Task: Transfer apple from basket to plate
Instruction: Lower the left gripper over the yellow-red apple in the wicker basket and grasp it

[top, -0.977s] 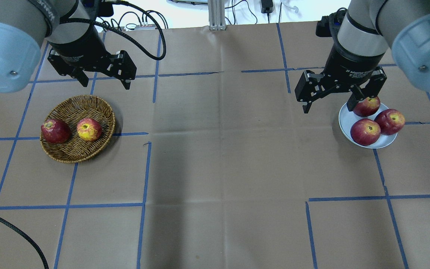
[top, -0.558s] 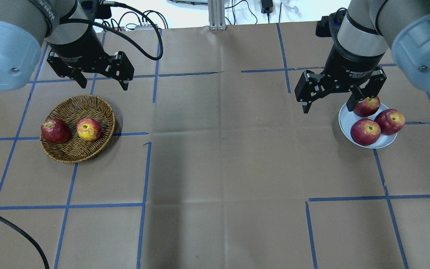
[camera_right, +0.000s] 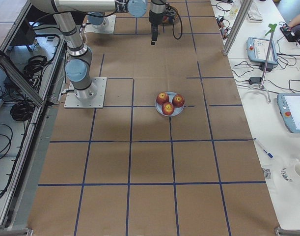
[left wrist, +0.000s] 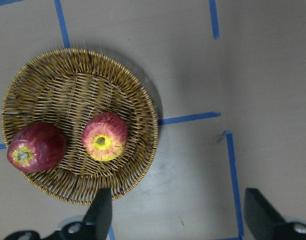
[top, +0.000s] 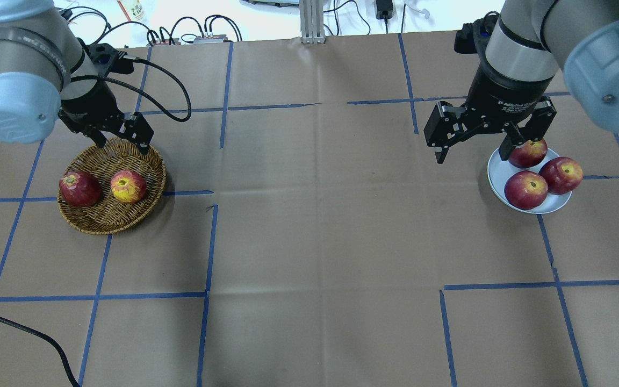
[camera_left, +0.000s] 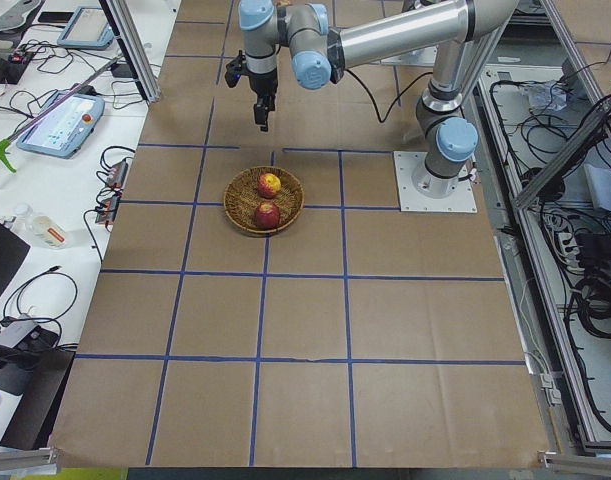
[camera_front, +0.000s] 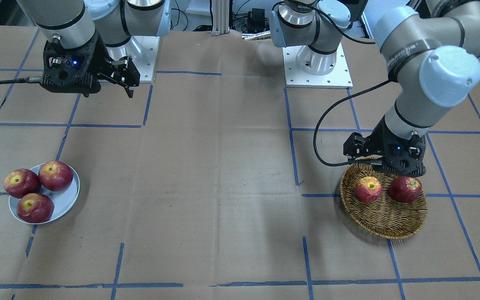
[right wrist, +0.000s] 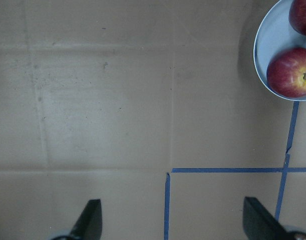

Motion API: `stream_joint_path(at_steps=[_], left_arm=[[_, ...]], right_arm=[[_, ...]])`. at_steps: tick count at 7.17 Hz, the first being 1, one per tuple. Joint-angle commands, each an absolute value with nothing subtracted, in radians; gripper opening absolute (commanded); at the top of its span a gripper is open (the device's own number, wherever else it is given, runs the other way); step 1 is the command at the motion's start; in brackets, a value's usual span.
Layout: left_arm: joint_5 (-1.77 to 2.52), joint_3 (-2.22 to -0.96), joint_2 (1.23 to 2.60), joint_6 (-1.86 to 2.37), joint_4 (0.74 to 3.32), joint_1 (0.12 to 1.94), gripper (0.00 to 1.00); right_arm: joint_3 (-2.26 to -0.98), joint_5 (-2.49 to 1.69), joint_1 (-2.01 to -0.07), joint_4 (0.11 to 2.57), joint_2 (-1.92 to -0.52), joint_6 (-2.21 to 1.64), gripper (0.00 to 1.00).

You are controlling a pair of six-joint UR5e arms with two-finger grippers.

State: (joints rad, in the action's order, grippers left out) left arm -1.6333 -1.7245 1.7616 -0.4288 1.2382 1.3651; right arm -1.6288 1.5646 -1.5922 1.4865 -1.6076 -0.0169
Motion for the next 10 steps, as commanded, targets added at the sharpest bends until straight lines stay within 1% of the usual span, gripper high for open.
stream_joint_path(at_steps=[1, 2, 3, 10], left_arm=[[-1.634, -1.827, 1.84, -0.55, 1.044, 1.287, 0.95], [-1.632, -1.836, 1.891, -0.611, 0.985, 1.272, 0.98], [-1.628, -1.829, 1.935, -0.661, 0.98, 1.255, 0.98], [-1.606, -1.838, 1.994, -0.658, 0.974, 1.252, 0.98]], right_arm=[[-1.629, 1.565, -1.592, 1.486, -1.608, -0.017, 1.0], [-1.629, 1.566, -1.592, 1.486, -1.608, -0.017, 1.0], [-1.629, 1.565, -1.592, 1.486, -1.608, -0.017, 1.0], [-1.631, 1.566, -1.591, 1.486, -1.608, -0.015, 1.0]])
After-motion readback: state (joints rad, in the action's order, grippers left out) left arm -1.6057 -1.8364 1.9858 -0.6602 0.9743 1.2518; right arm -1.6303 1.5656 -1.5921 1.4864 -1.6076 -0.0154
